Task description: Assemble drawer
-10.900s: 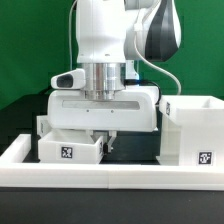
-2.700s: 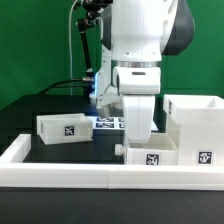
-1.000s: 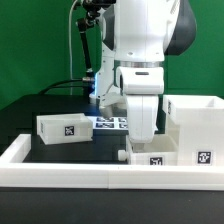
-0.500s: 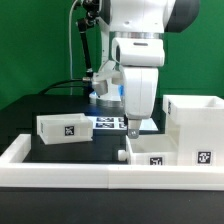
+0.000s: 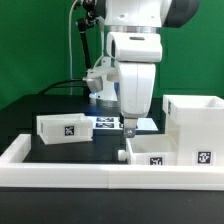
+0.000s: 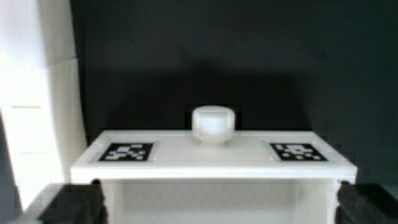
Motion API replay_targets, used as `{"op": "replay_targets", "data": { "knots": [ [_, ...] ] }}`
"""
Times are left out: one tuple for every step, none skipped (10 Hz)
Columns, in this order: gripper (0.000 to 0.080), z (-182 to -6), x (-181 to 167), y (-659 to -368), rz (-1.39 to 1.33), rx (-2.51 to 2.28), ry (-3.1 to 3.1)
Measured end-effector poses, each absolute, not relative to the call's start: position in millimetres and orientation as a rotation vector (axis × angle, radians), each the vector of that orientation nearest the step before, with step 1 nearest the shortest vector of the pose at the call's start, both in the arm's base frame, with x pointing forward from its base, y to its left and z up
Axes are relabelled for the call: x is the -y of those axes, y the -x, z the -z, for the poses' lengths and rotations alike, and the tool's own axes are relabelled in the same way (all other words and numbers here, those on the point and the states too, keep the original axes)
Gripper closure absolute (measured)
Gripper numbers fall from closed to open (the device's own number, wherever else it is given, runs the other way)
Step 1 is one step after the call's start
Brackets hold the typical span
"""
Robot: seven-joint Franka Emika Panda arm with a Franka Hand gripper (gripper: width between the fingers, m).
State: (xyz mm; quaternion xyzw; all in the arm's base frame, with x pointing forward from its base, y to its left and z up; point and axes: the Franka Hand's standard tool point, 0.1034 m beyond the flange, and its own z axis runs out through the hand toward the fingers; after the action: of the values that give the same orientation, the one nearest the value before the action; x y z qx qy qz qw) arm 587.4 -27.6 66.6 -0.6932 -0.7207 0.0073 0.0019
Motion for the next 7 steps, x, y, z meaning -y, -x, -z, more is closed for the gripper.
{"op": "replay_targets", "data": {
  "knots": [
    [0.0151, -64.2, 36, -586, 0.0, 2.248, 2.162],
    [0.0151, -58.9, 44, -584, 0.024, 2.247, 2.126],
    [0.0151, -55.9, 50, -584, 0.071, 2.223, 2.104],
    [0.0151, -52.9, 55, -583, 0.111, 2.221, 2.071],
    [0.0151, -49.4, 56, -581, 0.157, 2.243, 2.009],
    [0.0151, -44.7, 57, -579, 0.202, 2.238, 1.971],
    [0.0151, -38.1, 59, -577, 0.236, 2.21, 1.953]
  ]
}}
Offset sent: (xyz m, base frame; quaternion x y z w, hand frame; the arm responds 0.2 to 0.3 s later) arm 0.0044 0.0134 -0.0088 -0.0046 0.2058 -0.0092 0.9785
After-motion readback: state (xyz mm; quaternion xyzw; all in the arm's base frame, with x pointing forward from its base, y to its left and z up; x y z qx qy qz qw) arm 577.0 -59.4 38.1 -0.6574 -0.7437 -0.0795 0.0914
